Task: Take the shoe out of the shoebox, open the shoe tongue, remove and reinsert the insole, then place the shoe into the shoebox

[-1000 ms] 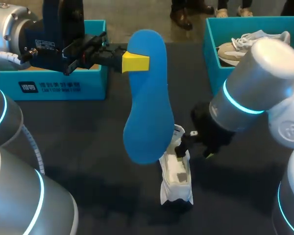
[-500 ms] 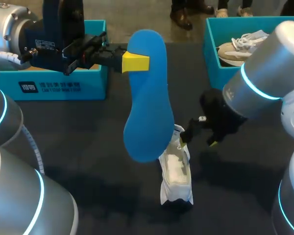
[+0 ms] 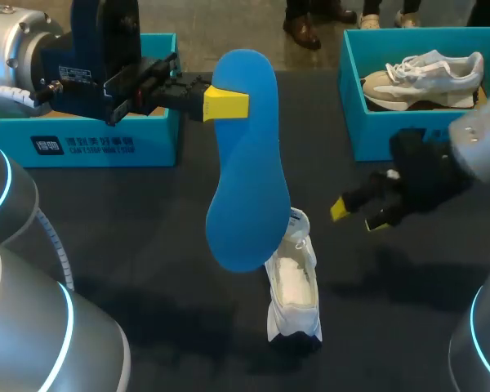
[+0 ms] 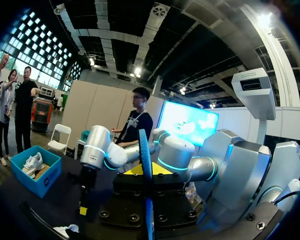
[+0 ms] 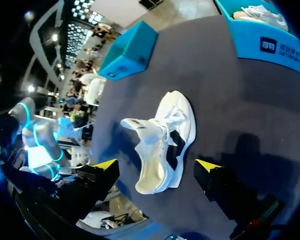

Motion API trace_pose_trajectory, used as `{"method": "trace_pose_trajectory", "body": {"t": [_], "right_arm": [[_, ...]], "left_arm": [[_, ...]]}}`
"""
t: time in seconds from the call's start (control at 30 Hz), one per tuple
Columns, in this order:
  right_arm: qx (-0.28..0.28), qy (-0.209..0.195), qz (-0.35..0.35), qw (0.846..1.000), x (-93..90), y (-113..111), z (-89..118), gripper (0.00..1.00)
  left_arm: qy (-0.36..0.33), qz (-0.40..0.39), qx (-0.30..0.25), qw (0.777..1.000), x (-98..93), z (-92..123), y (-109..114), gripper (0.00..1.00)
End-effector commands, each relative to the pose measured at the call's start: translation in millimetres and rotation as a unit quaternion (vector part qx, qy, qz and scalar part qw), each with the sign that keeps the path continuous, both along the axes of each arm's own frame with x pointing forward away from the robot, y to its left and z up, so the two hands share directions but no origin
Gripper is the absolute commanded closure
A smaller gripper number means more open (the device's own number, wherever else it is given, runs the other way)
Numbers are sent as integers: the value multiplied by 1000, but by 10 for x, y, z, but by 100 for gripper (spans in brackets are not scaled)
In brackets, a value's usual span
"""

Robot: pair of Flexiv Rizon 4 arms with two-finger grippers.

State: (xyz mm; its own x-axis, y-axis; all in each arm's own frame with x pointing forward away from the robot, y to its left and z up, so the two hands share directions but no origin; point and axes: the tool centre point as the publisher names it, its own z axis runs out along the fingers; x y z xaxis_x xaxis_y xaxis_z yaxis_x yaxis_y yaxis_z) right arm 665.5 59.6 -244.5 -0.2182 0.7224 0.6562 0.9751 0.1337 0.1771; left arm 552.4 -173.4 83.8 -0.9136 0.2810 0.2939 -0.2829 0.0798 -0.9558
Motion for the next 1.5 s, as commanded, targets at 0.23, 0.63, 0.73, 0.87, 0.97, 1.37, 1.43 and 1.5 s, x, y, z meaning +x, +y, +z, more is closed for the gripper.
{"method": "trace_pose_trajectory", "body": {"t": [0.23,0.63,0.73,0.87,0.97,1.37,1.43,1.5], "right_arm": [[85,-27,24,996,-59,-64,228,0],[178,5,-22,984,55,-14,294,0],[202,13,-38,978,57,11,387,0],[231,43,-52,971,35,64,474,0],[227,59,-60,970,34,93,529,0],[270,83,-63,957,58,191,694,0],[276,87,-64,955,61,194,702,0],[276,87,-64,955,61,194,702,0]], "left_arm": [[0,-1,1,1000,11,2,-14,100],[0,-1,1,1000,11,2,-14,100],[0,-1,1,1000,11,2,-14,100],[0,-1,1,1000,11,2,-14,100],[0,-1,1,1000,11,2,-14,100],[0,-1,1,1000,11,2,-14,100],[-14,0,-19,1000,126,-33,13,100],[-36,7,-29,999,254,-59,41,100]]}}
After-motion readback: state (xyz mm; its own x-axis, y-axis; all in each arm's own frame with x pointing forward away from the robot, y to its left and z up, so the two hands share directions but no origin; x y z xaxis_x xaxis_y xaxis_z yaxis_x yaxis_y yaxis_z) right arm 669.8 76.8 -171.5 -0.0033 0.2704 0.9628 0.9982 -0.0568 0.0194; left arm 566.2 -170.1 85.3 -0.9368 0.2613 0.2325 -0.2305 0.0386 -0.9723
